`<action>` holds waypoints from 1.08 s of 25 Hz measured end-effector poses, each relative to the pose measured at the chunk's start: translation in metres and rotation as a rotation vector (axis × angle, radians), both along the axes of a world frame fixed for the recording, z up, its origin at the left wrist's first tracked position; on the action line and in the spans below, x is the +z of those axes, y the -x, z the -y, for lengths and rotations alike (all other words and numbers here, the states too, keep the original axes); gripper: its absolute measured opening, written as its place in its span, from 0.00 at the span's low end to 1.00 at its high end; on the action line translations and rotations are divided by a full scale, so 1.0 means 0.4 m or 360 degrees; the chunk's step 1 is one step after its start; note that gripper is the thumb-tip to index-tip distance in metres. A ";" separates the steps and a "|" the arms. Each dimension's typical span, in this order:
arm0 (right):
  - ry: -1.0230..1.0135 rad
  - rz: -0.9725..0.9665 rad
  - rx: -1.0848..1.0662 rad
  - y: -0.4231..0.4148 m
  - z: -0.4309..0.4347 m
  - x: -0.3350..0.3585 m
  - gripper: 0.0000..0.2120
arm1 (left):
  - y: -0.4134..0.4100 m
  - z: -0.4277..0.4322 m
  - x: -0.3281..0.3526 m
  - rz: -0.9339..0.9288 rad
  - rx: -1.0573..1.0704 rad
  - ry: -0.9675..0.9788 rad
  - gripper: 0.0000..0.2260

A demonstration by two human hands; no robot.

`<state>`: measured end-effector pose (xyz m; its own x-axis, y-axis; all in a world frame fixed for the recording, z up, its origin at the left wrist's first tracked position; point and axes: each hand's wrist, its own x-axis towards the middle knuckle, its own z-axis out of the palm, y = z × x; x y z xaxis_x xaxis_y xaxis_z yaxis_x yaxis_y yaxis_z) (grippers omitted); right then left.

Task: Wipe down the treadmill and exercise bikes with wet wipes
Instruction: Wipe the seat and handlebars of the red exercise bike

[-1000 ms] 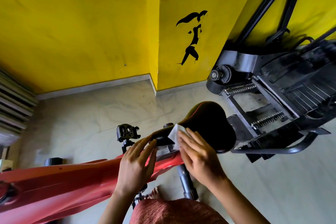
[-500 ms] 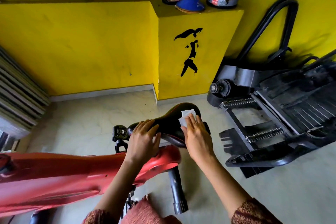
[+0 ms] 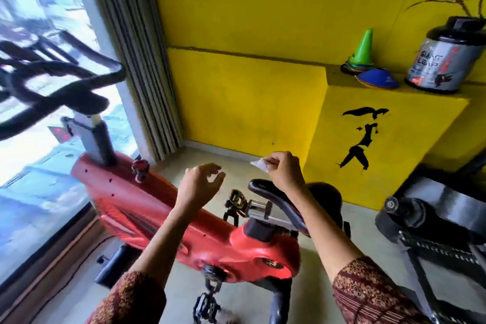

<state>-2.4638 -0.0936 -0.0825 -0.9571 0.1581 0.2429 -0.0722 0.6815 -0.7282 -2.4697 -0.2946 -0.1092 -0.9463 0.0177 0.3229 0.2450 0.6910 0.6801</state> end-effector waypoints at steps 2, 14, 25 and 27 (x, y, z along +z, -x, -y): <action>0.0072 -0.0026 0.0266 0.033 0.118 0.047 0.08 | -0.007 0.110 0.054 -0.0056 0.0194 -0.0095 0.07; 0.0315 -0.0198 0.1140 0.040 0.791 0.190 0.06 | -0.219 0.647 0.215 -0.0238 0.0904 -0.0039 0.03; 0.0585 -0.0366 0.1295 0.042 1.304 0.258 0.07 | -0.238 1.155 0.293 -0.0359 0.1003 0.0018 0.02; 0.0569 -0.0388 0.1268 0.058 1.369 0.256 0.07 | -0.218 1.223 0.291 -0.0363 0.0995 0.0003 0.02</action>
<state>-2.4870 -0.6414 0.0201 -0.7436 -0.4244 0.5166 -0.6055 0.0999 -0.7896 -2.3826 -0.7838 0.0072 -0.6864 -0.5116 0.5168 -0.0645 0.7507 0.6575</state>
